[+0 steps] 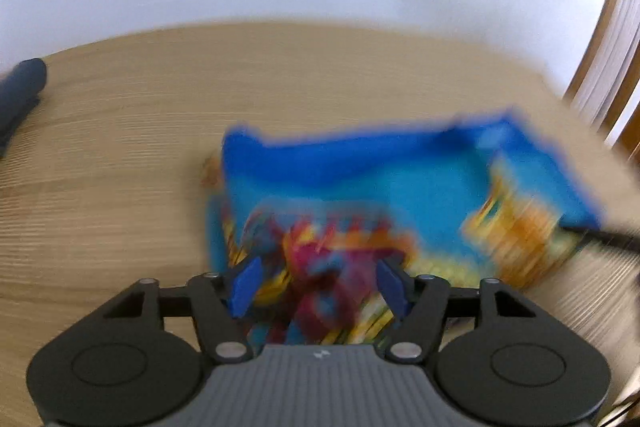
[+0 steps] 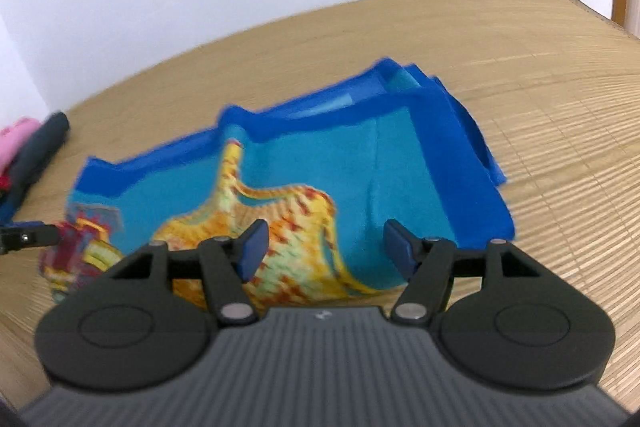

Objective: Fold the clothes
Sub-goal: 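Move both open grippers over the partly unfolded scarf to its blue border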

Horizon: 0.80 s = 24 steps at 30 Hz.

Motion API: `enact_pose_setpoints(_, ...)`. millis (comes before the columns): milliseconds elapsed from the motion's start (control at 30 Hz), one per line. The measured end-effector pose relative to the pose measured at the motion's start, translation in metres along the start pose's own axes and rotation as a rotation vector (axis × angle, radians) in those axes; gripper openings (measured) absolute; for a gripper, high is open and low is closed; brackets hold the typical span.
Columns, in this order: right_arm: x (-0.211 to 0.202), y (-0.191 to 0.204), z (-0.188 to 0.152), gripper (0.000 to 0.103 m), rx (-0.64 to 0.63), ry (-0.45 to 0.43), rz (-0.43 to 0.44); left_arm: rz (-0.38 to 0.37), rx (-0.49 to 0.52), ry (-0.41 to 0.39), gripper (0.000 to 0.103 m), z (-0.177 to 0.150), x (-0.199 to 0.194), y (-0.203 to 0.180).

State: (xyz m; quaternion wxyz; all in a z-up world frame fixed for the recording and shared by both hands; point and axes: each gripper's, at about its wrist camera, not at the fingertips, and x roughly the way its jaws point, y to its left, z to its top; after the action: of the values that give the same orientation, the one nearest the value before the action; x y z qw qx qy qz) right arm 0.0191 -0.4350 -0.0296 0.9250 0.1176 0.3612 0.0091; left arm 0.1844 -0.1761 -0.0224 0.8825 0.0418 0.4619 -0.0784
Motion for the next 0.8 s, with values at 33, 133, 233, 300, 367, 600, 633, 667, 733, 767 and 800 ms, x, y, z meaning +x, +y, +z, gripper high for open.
enact_pose_setpoints(33, 0.003, -0.002, -0.001, 0.065, -0.012, 0.009, -0.014, 0.082, -0.01, 0.062, 0.052, -0.009, 0.008, 0.003)
enact_pose_setpoints(133, 0.012, -0.009, -0.004, 0.064, -0.043, 0.034, -0.034, 0.155, -0.15, 0.115, 0.058, -0.036, -0.007, 0.036)
enact_pose_setpoints(233, 0.013, -0.017, -0.006, 0.064, -0.086, 0.035, -0.01, 0.274, -0.17, 0.139, 0.049, -0.048, -0.025, 0.05)
enact_pose_setpoints(300, 0.012, -0.017, -0.005, 0.064, -0.111, 0.047, 0.004, 0.259, -0.176, 0.101, 0.049, -0.043, -0.039, 0.048)
enact_pose_setpoints(367, 0.007, -0.021, -0.001, 0.064, -0.107, 0.053, 0.013, 0.218, -0.159, 0.022, 0.057, -0.029, -0.05, 0.032)
enact_pose_setpoints(600, -0.025, -0.071, 0.0, 0.065, 0.005, -0.023, -0.021, 0.204, 0.006, -0.077, 0.066, 0.033, -0.011, -0.046)
enact_pose_setpoints(633, -0.029, -0.078, -0.003, 0.065, 0.01, -0.025, -0.03, 0.216, 0.023, -0.068, 0.066, 0.038, -0.002, -0.053)
enact_pose_setpoints(667, -0.033, -0.085, -0.007, 0.065, 0.012, -0.028, -0.038, 0.229, 0.029, -0.059, 0.065, 0.043, 0.006, -0.059)
enact_pose_setpoints(733, -0.036, -0.096, -0.014, 0.065, 0.012, -0.043, -0.036, 0.243, 0.009, -0.036, 0.065, 0.05, 0.018, -0.061)
enact_pose_setpoints(767, -0.035, -0.099, -0.016, 0.065, 0.013, -0.046, -0.024, 0.249, -0.004, -0.025, 0.065, 0.053, 0.023, -0.06)
enact_pose_setpoints(800, -0.033, -0.101, -0.017, 0.064, 0.011, -0.048, -0.002, 0.27, -0.012, -0.013, 0.065, 0.055, 0.027, -0.059)
